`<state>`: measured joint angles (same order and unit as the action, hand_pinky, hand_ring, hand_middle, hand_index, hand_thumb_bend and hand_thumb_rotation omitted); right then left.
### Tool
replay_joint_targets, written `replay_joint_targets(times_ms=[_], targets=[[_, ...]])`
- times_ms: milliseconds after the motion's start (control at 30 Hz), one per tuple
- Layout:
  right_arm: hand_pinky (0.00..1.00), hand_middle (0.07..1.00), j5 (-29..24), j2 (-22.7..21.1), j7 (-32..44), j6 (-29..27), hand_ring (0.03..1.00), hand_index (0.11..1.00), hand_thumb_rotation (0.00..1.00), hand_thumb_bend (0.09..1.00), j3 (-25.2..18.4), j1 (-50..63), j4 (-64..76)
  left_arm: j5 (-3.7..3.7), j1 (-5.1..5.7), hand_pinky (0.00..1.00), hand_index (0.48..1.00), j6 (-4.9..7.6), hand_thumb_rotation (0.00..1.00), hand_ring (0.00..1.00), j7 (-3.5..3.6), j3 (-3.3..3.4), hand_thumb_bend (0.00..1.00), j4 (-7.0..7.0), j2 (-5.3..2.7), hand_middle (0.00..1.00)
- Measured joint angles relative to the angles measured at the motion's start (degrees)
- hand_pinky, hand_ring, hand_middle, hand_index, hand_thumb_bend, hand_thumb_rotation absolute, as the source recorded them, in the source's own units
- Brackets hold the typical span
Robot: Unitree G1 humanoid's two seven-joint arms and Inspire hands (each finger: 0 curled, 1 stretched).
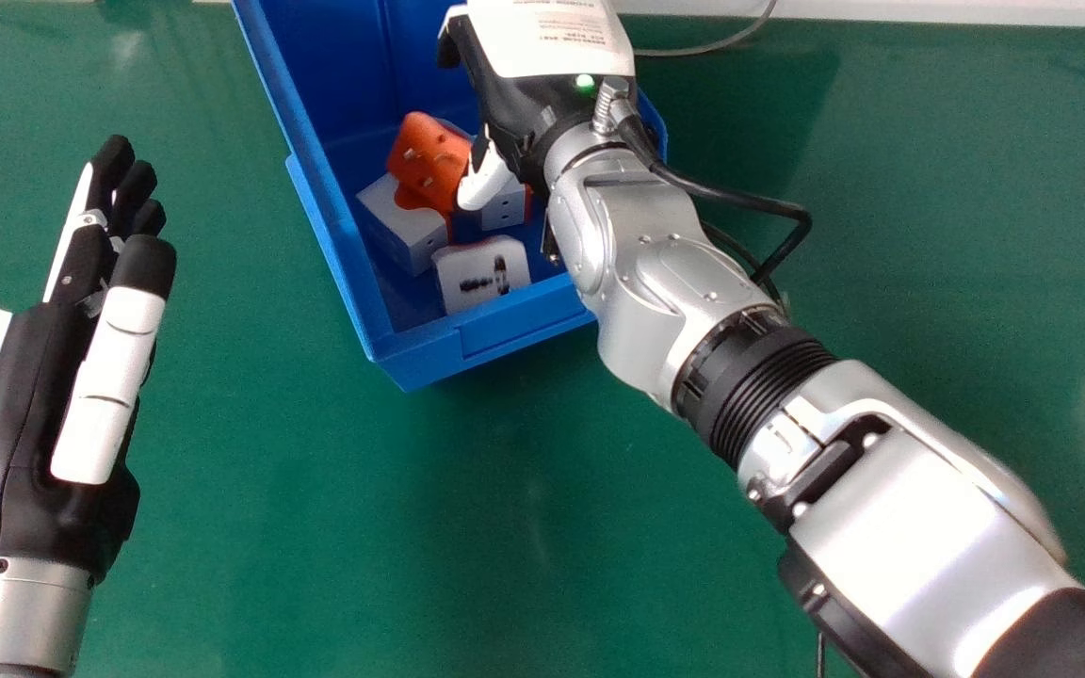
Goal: Pick all objects and put in blue box
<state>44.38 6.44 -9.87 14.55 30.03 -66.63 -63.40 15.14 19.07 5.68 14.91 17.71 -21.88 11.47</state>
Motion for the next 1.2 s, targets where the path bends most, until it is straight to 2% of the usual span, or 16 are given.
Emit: replay_joint_targets(times_ms=[67, 233, 367, 733, 867, 967, 1100, 1200], targets=[[0.18, 0.512, -0.9, -0.3, 0.3, -0.6, 0.395, 0.588, 0.0, 0.513, 0.0, 0.0, -0.1, 0.46, 0.15, 1.0, 0.998, 0.02, 0.97, 1.0, 0.01, 0.11, 0.78, 0.0, 0.0, 1.0], [0.21, 0.505, -1.7, -0.4, 1.4, -0.8, 0.388, 0.579, 0.0, 0.51, 0.0, 0.0, 0.0, 0.63, 0.33, 1.0, 0.999, 0.04, 0.97, 1.0, -0.01, 0.14, 0.78, 0.01, 0.0, 1.0], [0.24, 0.492, -1.8, 0.0, 1.5, 0.8, 0.383, 0.574, 0.0, 0.507, 0.2, -0.1, -0.1, 0.63, 0.33, 1.0, 1.0, 0.13, 0.96, 1.0, -0.02, 0.14, 0.78, 0.06, 0.01, 1.0], [0.22, 0.507, -2.2, 0.3, 2.5, 4.4, 0.395, 0.518, 0.0, 0.513, 1.0, -0.2, 1.9, 0.69, 0.34, 1.0, 1.0, 0.4, 0.96, 1.0, 0.11, 0.14, 0.78, 0.23, 0.01, 1.0], [0.23, 0.513, -3.1, -0.4, 2.5, 4.8, 0.401, 0.505, 0.0, 0.514, 0.7, -0.2, 4.9, 0.59, 0.35, 1.0, 1.0, 0.52, 0.96, 1.0, -0.19, 0.13, 0.78, 0.22, 0.0, 1.0], [0.23, 0.511, -3.0, -1.7, 3.1, 4.9, 0.407, 0.662, 0.0, 0.521, 1.2, -0.1, 8.2, 0.58, 0.33, 1.0, 0.999, 0.57, 0.97, 1.0, -0.19, 0.01, 0.77, 0.22, -0.01, 1.0], [0.23, 0.509, -3.0, -3.1, 5.7, 6.4, 0.409, 0.729, 0.0, 0.524, 1.7, 0.3, 13.0, 0.46, 0.34, 1.0, 0.995, 0.66, 0.97, 0.99, -0.33, -0.04, 0.77, 0.22, -0.03, 0.99], [0.23, 0.51, -1.9, -4.4, 7.8, 7.7, 0.408, 0.755, 0.0, 0.525, 2.9, 1.1, 17.3, 0.16, 0.36, 1.0, 0.989, 0.66, 0.97, 0.99, -0.84, -0.16, 0.77, 0.21, -0.11, 0.99]])
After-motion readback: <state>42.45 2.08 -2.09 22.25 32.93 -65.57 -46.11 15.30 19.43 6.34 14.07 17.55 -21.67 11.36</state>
